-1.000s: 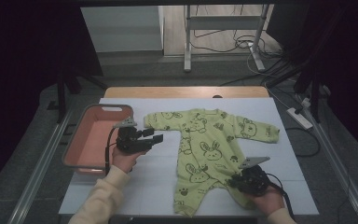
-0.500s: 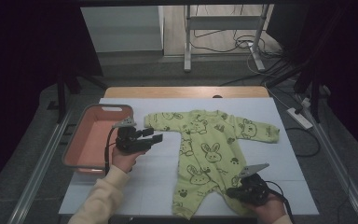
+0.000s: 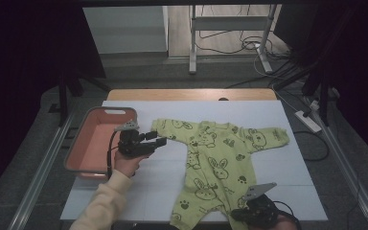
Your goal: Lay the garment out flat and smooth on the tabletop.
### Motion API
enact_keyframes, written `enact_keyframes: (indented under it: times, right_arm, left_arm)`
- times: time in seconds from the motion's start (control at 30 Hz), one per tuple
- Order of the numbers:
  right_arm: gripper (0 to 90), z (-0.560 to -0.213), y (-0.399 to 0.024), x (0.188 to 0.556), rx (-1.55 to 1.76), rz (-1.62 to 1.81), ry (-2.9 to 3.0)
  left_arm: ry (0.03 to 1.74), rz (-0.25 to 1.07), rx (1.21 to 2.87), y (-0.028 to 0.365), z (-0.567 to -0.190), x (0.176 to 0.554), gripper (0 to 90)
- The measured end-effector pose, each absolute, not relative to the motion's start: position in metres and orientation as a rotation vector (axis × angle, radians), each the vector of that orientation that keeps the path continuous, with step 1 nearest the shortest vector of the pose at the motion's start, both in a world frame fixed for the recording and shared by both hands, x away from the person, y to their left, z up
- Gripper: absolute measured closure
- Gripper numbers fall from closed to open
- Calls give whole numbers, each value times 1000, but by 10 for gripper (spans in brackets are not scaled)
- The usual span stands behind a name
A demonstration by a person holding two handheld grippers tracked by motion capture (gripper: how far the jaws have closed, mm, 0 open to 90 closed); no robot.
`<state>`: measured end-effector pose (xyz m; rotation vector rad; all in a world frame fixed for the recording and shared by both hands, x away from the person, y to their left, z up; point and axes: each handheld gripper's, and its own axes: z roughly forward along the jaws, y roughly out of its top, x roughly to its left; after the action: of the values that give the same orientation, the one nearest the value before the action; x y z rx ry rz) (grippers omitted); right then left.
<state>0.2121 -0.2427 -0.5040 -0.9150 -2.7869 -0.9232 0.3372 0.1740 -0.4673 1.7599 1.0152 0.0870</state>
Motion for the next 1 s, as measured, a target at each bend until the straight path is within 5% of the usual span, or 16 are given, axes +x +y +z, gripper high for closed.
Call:
enact_keyframes:
  times: [0.1,0.23,1.0]
  right_arm:
    - [583,-498,-247,216,-994,-1062,-2768]
    - [500,-490,-260,234,-1168,-1247,-2733]
    - [426,-513,-318,361,-1850,-1223,-2718]
  left_arm:
    - [1013,87,1763,173,-467,337,387]
    - [1010,86,1767,172,-467,337,387]
    - [1011,92,1774,171,-468,337,387]
